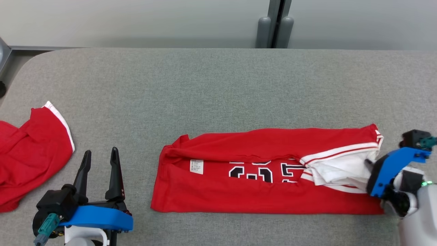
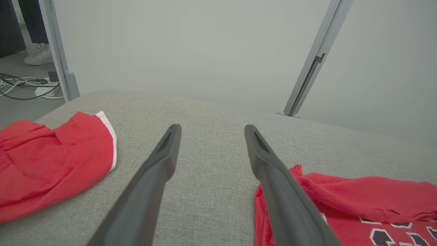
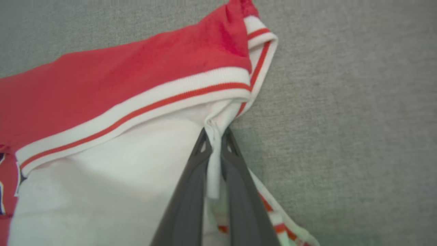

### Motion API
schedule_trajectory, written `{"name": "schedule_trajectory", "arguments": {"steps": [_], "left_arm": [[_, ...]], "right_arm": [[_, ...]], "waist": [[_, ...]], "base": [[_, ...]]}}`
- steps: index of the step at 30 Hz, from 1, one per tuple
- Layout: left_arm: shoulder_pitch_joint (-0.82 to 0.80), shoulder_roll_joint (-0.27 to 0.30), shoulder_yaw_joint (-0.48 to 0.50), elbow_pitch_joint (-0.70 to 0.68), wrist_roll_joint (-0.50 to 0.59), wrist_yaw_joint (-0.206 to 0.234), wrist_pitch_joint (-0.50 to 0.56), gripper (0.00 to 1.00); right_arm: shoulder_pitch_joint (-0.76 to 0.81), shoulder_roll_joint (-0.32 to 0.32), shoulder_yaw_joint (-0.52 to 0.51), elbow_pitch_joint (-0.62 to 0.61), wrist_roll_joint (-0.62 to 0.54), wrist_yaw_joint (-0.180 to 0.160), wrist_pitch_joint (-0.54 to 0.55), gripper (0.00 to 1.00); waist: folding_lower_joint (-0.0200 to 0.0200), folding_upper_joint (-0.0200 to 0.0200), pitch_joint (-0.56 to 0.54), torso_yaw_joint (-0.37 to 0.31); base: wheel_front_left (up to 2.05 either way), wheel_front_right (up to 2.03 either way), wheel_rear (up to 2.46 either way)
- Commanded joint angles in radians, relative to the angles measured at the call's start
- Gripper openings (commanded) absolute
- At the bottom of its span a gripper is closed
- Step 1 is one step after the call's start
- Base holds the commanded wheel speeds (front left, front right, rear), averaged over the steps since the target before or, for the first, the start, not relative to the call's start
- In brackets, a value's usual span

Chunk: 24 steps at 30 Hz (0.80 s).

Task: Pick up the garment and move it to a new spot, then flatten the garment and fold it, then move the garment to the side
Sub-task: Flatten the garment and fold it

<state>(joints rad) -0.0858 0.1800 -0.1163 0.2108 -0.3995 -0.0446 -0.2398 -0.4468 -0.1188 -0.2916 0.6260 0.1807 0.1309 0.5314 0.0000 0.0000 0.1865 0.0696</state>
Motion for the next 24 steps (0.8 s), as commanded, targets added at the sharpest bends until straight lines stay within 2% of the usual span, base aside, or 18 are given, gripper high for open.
{"name": "schedule_trajectory", "arguments": {"steps": [1,10,13,18,24], "left_arm": [[0.005,0.004,0.0,-0.004,-0.004,0.005,-0.001,1.0],[0.019,0.002,-0.006,-0.02,-0.012,0.016,0.003,1.0],[0.021,0.001,-0.011,-0.021,-0.011,0.017,0.005,1.0],[0.026,-0.001,-0.017,-0.021,-0.013,0.018,0.006,1.0],[0.033,0.001,-0.024,-0.021,-0.016,0.022,0.007,1.0]], "right_arm": [[0.013,-0.031,-0.001,-0.012,0.008,0.0,-0.01,0.0],[0.068,-0.164,-0.1,-0.154,-0.03,0.0,-0.03,0.0],[0.089,-0.185,-0.144,-0.209,-0.057,0.0,-0.03,0.0],[0.118,-0.17,-0.148,-0.302,-0.067,0.0,-0.005,0.0],[0.153,-0.099,-0.02,-0.424,-0.032,0.0,0.042,0.0]], "waist": [[0.0,0.0,-0.006,-0.006],[0.0,0.0,-0.028,-0.025],[0.0,0.0,-0.033,-0.026],[0.0,0.0,-0.045,-0.025],[0.0,0.0,-0.062,-0.019]], "base": [[0.0,0.0,0.0],[0.0,0.0,0.0],[0.0,0.0,0.0],[0.0,0.0,0.0],[0.0,0.0,0.0]]}}
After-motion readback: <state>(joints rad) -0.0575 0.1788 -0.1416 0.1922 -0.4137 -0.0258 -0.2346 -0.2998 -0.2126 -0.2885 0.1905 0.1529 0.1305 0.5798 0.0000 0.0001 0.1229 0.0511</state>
